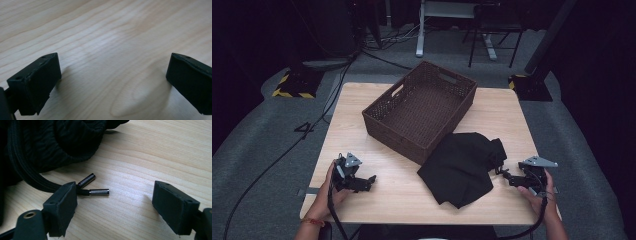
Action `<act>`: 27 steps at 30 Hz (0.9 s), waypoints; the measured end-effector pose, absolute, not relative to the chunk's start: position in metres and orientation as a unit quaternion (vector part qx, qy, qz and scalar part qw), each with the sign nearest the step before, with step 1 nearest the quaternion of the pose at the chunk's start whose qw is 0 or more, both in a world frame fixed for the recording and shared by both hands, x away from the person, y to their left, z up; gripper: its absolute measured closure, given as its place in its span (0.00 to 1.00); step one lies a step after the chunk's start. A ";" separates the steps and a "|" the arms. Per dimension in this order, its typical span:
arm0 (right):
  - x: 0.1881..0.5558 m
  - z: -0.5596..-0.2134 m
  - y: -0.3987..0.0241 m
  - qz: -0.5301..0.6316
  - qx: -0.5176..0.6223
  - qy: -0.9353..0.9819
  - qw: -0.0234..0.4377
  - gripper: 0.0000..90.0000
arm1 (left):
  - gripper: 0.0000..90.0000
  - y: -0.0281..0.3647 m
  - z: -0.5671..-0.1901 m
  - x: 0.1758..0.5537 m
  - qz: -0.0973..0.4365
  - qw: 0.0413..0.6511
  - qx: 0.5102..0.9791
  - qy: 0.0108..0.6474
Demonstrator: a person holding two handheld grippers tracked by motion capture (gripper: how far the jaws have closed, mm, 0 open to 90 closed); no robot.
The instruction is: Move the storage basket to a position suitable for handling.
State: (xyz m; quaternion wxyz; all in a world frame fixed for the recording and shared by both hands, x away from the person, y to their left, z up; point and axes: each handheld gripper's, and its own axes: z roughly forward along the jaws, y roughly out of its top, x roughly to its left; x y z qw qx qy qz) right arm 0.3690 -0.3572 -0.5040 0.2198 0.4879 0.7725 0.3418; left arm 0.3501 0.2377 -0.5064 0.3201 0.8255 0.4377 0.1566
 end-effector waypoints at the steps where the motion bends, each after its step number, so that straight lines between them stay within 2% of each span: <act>1: 0.369 -0.504 -0.357 0.342 0.488 0.773 0.220 0.23 | 0.00 0.237 -0.506 0.349 0.154 0.320 0.830 0.430; 11: 0.367 -0.503 -0.356 0.347 0.479 0.774 0.227 0.21 | 0.00 0.233 -0.506 0.341 0.138 0.326 0.851 0.387; 15: 0.366 -0.500 -0.357 0.349 0.480 0.770 0.234 0.21 | 0.00 0.233 -0.506 0.340 0.138 0.326 0.851 0.389; 19: 0.361 -0.488 -0.354 0.373 0.466 0.766 0.240 0.24 | 0.00 0.233 -0.506 0.340 0.137 0.326 0.851 0.388; 27: 0.354 -0.466 -0.334 0.395 0.430 0.772 0.250 0.22 | 0.00 0.233 -0.506 0.340 0.138 0.327 0.851 0.387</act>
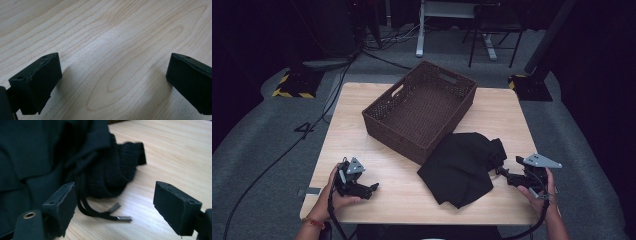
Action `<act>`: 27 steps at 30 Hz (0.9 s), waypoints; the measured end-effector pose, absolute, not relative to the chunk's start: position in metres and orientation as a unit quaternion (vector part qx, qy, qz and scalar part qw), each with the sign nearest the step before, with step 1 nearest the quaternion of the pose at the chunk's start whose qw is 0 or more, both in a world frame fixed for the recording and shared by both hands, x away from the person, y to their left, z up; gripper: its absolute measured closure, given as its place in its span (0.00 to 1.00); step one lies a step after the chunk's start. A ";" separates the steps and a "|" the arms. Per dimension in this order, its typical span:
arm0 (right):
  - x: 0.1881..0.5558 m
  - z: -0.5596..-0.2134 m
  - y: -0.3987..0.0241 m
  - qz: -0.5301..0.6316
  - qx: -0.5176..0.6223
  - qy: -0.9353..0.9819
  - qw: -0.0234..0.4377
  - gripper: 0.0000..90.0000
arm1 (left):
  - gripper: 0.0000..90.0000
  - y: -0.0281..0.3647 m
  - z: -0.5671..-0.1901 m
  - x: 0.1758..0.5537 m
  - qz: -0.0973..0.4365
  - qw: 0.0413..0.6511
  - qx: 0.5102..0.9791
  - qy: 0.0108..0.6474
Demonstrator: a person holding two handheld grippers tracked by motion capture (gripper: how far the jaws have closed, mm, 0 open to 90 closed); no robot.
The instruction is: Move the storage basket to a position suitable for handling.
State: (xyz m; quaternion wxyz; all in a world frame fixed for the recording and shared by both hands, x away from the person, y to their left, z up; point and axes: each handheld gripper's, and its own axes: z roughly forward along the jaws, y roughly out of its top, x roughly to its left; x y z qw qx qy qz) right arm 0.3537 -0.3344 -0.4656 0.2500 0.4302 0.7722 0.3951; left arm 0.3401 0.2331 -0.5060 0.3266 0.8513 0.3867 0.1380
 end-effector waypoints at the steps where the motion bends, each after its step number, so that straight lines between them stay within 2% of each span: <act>1: 0.354 -0.464 -0.332 0.397 0.428 0.773 0.248 0.22 | 0.01 0.233 -0.506 0.340 0.138 0.327 0.851 0.387; 27: 0.376 -0.431 -0.280 0.414 0.382 0.789 0.247 0.20 | 0.00 0.233 -0.506 0.340 0.138 0.327 0.851 0.387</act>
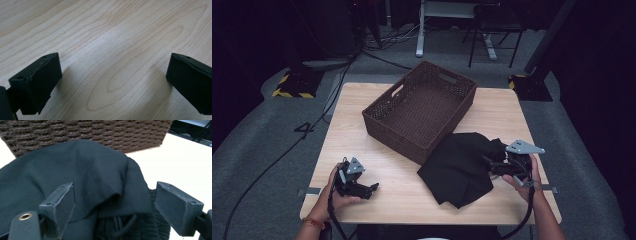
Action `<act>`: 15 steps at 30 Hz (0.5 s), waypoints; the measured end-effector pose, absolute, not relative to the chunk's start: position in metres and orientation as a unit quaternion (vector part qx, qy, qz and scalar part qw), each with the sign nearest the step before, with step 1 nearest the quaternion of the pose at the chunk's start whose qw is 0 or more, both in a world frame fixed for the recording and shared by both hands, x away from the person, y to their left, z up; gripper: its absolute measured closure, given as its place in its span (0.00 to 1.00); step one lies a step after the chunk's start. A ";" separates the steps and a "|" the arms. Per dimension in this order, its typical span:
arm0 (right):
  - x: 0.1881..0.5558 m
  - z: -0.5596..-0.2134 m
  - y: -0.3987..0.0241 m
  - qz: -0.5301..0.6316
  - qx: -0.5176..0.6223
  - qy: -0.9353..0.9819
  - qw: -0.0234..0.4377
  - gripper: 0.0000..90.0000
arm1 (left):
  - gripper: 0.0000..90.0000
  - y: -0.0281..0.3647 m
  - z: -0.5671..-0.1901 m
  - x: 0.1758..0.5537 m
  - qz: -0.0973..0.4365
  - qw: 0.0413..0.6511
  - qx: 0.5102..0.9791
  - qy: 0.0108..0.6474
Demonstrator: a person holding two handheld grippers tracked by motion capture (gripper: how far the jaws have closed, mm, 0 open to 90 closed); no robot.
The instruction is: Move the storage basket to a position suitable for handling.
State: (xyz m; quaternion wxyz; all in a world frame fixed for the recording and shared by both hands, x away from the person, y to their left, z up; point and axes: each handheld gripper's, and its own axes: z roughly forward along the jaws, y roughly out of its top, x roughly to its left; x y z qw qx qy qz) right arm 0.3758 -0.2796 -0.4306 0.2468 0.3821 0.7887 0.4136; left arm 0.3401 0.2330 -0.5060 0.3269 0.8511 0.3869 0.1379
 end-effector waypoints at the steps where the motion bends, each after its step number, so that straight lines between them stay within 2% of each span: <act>1: 0.377 -0.430 -0.278 0.413 0.383 0.789 0.247 0.20 | 0.00 0.233 -0.506 0.340 0.138 0.327 0.851 0.387; 15: 0.404 -0.453 -0.264 0.353 0.407 0.811 0.227 0.18 | 0.00 0.233 -0.506 0.340 0.138 0.327 0.851 0.387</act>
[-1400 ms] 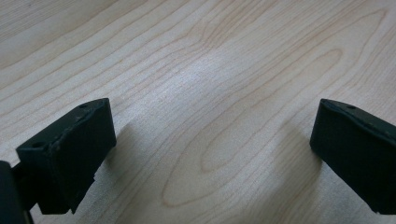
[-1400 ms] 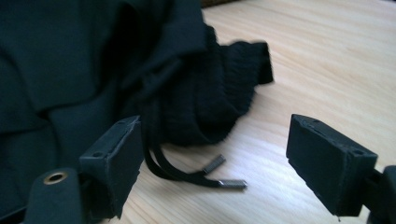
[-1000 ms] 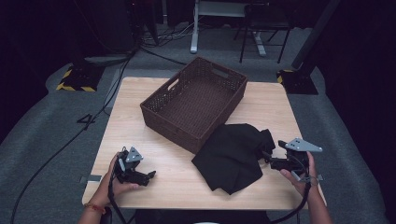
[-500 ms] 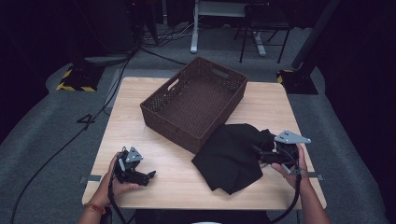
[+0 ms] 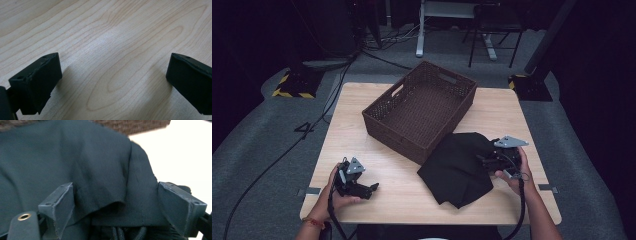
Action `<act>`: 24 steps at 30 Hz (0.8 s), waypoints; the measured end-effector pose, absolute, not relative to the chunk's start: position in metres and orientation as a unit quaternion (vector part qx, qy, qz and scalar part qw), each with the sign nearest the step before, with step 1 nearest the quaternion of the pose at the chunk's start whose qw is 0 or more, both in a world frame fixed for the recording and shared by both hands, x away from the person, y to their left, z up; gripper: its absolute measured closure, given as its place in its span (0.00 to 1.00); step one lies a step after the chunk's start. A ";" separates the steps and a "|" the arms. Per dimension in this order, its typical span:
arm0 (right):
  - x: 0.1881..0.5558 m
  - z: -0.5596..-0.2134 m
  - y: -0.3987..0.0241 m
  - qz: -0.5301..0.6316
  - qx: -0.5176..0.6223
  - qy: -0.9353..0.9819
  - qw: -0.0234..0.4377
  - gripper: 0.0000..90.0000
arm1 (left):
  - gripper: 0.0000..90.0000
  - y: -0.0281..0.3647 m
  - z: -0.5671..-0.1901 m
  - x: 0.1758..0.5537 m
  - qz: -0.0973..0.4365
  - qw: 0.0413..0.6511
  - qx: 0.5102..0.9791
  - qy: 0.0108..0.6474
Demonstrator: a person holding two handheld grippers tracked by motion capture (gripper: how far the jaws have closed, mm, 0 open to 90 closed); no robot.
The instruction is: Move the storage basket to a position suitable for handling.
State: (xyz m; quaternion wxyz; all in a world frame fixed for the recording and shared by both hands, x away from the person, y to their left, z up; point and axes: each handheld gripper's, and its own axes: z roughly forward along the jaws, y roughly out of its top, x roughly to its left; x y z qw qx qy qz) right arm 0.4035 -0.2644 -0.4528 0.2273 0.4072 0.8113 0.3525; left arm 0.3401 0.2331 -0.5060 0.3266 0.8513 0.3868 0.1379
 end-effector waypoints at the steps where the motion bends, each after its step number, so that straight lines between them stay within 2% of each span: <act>1: 0.408 -0.459 -0.264 0.341 0.411 0.816 0.222 0.18 | 0.00 0.233 -0.506 0.340 0.138 0.327 0.851 0.387; 8: 0.417 -0.466 -0.261 0.328 0.410 0.820 0.228 0.16 | 0.00 0.233 -0.506 0.340 0.138 0.327 0.851 0.387; 9: 0.422 -0.472 -0.259 0.315 0.410 0.825 0.227 0.12 | 0.00 0.233 -0.506 0.340 0.138 0.327 0.851 0.387; 14: 0.429 -0.480 -0.260 0.312 0.418 0.823 0.225 0.05 | 0.00 0.233 -0.506 0.340 0.138 0.327 0.851 0.387; 17: 0.436 -0.488 -0.262 0.312 0.425 0.826 0.201 0.00 | 0.00 0.233 -0.506 0.340 0.138 0.327 0.851 0.387; 24: 0.438 -0.496 -0.268 0.324 0.425 0.828 0.171 0.00 | 0.00 0.233 -0.506 0.340 0.138 0.327 0.851 0.387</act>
